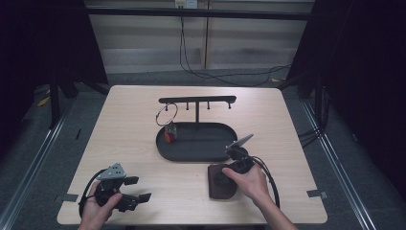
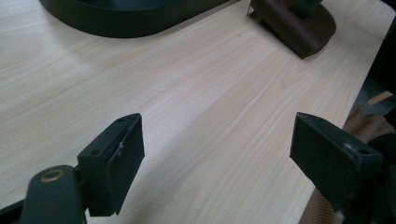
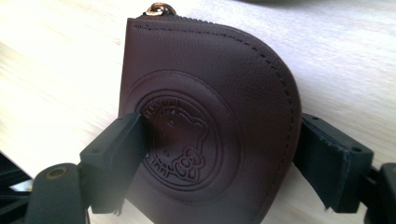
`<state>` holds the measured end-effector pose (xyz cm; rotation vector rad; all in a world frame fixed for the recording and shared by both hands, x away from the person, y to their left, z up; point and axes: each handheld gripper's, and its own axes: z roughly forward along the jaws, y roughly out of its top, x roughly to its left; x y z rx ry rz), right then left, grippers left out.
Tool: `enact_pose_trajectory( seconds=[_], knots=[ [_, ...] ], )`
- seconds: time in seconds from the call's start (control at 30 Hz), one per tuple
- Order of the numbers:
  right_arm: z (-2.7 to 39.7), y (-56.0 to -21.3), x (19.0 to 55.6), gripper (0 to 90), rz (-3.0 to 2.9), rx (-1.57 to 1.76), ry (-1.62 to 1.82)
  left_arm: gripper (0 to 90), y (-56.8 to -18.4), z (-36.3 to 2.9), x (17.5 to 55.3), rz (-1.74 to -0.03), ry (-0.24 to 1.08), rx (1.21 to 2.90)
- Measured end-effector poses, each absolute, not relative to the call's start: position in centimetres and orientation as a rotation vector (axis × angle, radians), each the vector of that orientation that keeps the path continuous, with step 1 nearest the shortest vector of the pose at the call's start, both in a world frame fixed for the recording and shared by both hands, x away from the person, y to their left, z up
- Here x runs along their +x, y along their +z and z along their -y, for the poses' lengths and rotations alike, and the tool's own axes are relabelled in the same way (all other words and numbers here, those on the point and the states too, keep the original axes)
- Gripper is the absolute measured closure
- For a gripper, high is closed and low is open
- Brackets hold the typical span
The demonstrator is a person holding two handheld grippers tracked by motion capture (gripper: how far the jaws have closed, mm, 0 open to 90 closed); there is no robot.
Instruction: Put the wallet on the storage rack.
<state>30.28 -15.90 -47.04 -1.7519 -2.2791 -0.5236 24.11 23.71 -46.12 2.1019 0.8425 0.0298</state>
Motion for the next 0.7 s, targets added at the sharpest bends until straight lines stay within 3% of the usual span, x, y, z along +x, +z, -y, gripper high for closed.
enact_pose_trajectory(
  seconds=[0.3, 0.43, 0.7],
  knots=[
    [16.0, -46.8, 30.1, 25.2, 2.275, -1.761, -0.551, 17.8, -46.1, -23.9, 24.1, -0.849, 0.029, 2.094],
    [16.7, -45.6, 30.1, 48.9, 2.269, -1.776, -0.625, 17.9, -46.1, -24.0, 24.1, -0.85, 0.03, 2.092],
    [17.2, -44.6, 30.0, 58.4, 2.264, -1.769, -0.641, 17.9, -46.1, -24.1, 24.2, -0.857, 0.03, 2.09]
  ],
)
